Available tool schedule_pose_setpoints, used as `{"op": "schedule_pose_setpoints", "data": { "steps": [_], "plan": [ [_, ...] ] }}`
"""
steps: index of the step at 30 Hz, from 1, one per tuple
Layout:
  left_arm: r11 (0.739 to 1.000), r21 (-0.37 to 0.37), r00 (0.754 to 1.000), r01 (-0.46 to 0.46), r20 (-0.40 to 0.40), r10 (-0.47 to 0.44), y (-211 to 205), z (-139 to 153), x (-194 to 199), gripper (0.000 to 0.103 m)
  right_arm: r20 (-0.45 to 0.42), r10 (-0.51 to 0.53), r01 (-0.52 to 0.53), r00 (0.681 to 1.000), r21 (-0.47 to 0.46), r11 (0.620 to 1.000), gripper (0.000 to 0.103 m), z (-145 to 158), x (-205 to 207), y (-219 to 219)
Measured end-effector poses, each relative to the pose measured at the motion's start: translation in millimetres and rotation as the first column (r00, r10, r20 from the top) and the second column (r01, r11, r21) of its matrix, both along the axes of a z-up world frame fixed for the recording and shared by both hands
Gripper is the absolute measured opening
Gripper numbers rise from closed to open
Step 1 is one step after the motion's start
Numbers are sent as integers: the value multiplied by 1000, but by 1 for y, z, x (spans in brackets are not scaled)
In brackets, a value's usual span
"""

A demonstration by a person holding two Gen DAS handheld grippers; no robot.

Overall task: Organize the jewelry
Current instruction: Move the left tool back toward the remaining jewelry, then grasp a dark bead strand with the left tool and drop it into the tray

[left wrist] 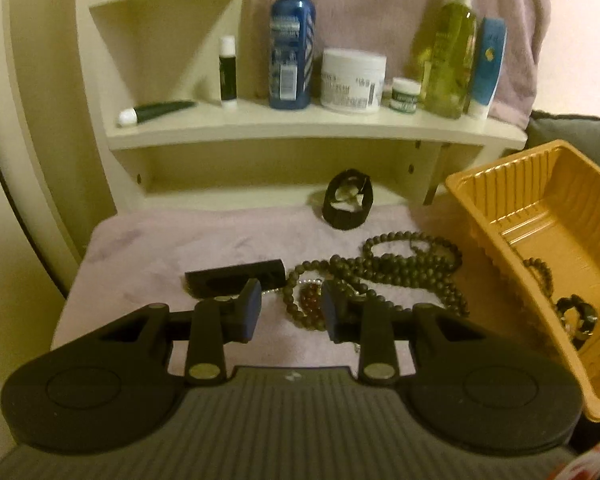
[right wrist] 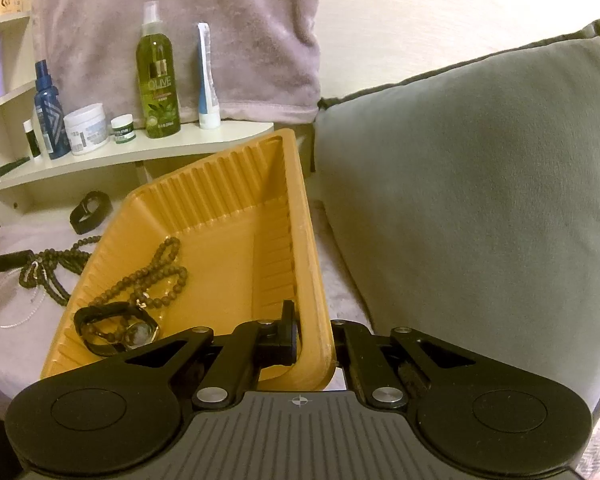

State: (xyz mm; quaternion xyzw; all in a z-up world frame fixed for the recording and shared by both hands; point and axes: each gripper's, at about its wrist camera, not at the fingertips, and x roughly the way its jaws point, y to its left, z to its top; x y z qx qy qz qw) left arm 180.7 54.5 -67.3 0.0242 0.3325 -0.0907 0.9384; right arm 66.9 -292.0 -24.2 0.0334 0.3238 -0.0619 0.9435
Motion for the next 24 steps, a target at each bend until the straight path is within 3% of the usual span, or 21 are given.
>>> {"op": "schedule_pose_setpoints", "data": {
  "steps": [8, 15, 17, 24],
  "plan": [
    [1000, 4, 999, 0, -50, 0, -3, -20, 19, 28, -14, -5, 5, 1000, -2, 1000, 5, -2, 2, -2],
    [1000, -16, 997, -4, -81, 3, -1, -30, 27, 18, -20, -7, 7, 1000, -3, 1000, 5, -2, 5, -2],
    [1000, -12, 996, 2, -90, -3, -1, -29, 29, 7, -19, -7, 6, 1000, -3, 1000, 5, -2, 5, -3],
    [999, 16, 998, 28, -54, -27, 2, -13, 18, 4, -15, -4, 4, 1000, -3, 1000, 5, -2, 5, -2]
  ]
}}
